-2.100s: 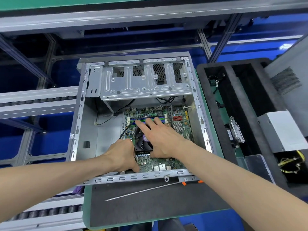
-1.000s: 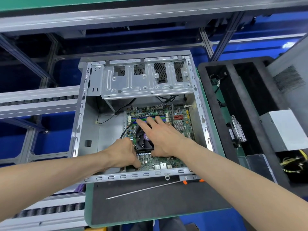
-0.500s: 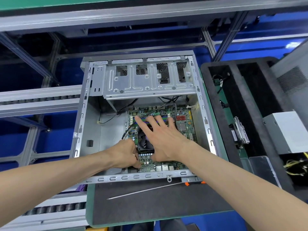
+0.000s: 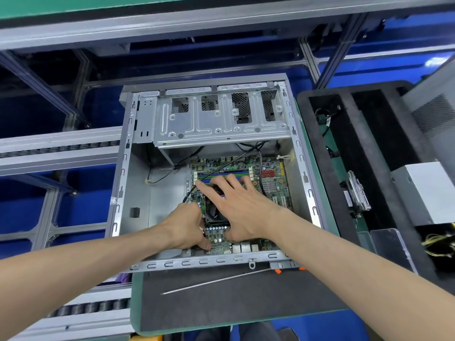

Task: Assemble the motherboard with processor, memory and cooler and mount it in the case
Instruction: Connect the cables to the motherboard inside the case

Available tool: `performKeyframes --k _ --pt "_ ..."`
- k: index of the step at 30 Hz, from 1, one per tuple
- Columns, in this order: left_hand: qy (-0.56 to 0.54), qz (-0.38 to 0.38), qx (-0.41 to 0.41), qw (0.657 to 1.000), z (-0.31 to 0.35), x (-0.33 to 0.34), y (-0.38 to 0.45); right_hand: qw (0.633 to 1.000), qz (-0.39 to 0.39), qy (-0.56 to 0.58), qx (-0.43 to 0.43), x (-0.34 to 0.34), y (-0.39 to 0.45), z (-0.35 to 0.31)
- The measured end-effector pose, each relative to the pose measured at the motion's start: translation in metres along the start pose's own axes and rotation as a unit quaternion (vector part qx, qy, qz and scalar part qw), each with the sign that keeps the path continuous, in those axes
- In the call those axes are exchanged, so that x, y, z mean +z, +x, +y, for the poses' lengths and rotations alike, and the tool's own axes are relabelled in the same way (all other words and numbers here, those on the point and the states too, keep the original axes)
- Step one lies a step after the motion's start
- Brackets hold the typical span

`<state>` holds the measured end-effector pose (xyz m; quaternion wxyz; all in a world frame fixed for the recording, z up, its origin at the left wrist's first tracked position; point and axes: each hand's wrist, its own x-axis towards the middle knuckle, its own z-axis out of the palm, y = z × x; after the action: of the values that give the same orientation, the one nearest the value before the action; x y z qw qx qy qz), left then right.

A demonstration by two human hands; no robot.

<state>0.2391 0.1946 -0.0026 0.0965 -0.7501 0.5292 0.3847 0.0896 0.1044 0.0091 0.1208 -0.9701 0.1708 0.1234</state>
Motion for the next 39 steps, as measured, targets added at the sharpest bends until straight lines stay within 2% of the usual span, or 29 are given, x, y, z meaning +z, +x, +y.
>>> performKeyframes --k 6,10,13,19,21,23,27,33,39 --pt "0.028 0.01 -0.001 1.0 0.0 0.001 0.002 1.0 -0.007 0.005 0.0 0.0 0.0 -0.001" --pt "0.0 -0.002 -0.015 1.0 0.0 -0.001 0.002 1.0 -0.007 0.003 -0.001 -0.003 0.0 -0.002" --pt "-0.048 -0.029 -0.024 0.998 -0.007 -0.005 0.0 0.999 0.04 -0.017 -0.014 -0.007 -0.002 -0.006" --pt "-0.146 -0.018 -0.032 0.989 -0.016 -0.008 -0.009 0.992 0.108 -0.018 -0.061 -0.026 -0.007 -0.012" --pt "-0.154 -0.025 -0.029 0.987 -0.016 -0.007 -0.009 0.992 0.073 0.021 -0.097 -0.028 -0.012 -0.015" --pt "-0.145 -0.027 -0.027 0.989 -0.016 -0.008 -0.007 0.993 -0.003 0.018 -0.114 -0.028 -0.015 -0.019" --pt "-0.112 -0.037 -0.017 0.993 -0.013 -0.012 -0.002 0.99 -0.094 0.017 -0.103 -0.023 -0.011 -0.024" --pt "-0.088 -0.044 -0.012 0.995 -0.016 -0.01 0.003 0.966 -0.237 0.021 -0.1 -0.018 -0.008 -0.017" --pt "-0.041 -0.044 -0.012 0.998 -0.009 -0.009 0.008 0.947 -0.273 -0.041 -0.166 -0.018 -0.003 -0.021"
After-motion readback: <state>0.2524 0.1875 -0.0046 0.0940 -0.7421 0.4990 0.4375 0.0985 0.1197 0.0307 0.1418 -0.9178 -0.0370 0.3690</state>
